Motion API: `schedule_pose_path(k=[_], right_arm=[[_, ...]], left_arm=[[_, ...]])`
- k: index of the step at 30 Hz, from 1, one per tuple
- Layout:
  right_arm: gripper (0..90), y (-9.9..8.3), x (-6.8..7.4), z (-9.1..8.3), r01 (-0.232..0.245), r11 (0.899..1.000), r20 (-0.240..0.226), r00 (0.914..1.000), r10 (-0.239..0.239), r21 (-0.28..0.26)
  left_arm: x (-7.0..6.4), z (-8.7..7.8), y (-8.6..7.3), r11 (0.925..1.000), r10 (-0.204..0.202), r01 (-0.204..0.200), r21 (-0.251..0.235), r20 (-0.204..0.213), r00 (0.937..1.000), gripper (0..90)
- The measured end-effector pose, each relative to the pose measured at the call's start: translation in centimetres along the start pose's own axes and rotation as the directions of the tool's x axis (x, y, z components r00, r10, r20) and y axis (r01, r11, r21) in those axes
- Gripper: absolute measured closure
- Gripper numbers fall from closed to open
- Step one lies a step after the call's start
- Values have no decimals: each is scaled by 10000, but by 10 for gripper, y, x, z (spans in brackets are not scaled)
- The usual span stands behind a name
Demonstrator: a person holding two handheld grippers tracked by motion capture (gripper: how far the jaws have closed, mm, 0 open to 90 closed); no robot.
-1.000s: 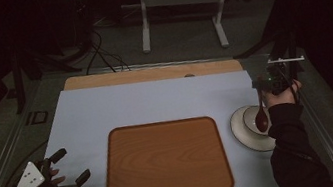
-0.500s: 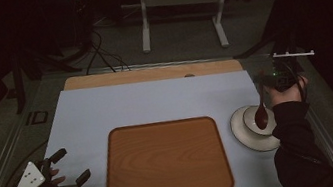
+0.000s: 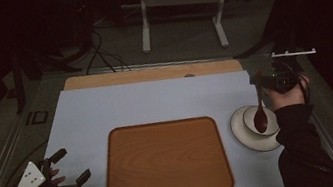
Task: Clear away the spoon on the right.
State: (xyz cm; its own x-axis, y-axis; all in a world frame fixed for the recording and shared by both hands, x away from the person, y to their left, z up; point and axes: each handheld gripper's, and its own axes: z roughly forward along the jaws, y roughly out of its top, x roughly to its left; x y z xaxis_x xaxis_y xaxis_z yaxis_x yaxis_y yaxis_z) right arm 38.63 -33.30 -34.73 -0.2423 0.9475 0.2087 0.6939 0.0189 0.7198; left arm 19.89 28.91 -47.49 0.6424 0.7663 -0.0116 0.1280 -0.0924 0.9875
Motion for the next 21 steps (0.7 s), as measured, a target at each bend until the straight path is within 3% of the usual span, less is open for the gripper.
schedule_pose_path(k=[9,21], right_arm=[[759,-9,25,-7,162,9998,-481,9987,-167,-117],[759,-23,61,6,393,9992,-1268,9912,-380,73]], left_arm=[[0,0,0,10000,76,-76,28,-43,10000,0],[-1,0,0,9999,136,-136,74,-51,9999,0]])
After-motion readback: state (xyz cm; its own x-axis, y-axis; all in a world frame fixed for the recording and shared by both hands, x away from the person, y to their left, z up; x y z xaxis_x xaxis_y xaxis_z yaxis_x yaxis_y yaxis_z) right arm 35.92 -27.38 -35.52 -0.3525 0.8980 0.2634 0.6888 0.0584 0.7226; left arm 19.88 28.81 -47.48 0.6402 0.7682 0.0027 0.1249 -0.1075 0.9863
